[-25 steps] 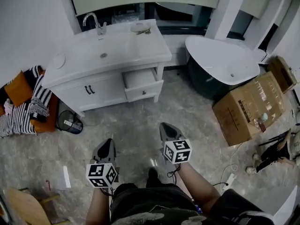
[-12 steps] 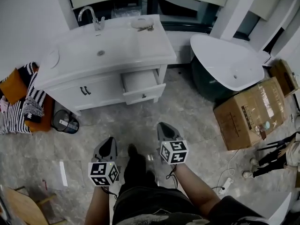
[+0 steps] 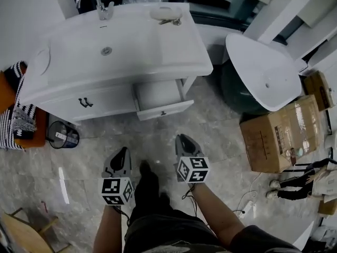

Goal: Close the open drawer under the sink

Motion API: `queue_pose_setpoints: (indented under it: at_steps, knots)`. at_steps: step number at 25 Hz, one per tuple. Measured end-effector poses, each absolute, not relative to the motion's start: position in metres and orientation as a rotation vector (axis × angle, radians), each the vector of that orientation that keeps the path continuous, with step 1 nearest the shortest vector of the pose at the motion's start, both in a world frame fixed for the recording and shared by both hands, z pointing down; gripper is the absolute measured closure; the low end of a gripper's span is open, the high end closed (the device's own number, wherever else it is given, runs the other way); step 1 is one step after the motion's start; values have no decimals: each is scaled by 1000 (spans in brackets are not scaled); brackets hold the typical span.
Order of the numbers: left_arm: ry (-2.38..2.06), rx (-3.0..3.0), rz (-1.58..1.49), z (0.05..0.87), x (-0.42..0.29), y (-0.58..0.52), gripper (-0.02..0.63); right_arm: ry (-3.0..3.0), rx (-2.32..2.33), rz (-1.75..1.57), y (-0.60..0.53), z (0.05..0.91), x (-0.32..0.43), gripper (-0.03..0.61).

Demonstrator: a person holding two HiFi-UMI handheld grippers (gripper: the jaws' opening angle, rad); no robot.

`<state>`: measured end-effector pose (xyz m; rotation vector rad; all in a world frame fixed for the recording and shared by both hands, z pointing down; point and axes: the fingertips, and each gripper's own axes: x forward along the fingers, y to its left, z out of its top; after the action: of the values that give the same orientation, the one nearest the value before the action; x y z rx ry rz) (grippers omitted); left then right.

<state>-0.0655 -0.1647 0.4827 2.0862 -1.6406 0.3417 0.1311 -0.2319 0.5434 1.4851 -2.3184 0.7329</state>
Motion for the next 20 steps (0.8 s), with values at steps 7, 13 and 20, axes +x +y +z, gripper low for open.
queue_pose_setpoints:
  at_steps: [7,13,20]
  knots:
    - [-1605,2035,341,538,-91,-224,597,-2237,1425,785,-288,617,99,428]
    - [-1569,1992,351,592,-107,-259,597,-2145,1419,779,-329,685,88,428]
    - [-1529,1956,354,635,-120,-278,597,-2131,1410,745,-369,732,73,428]
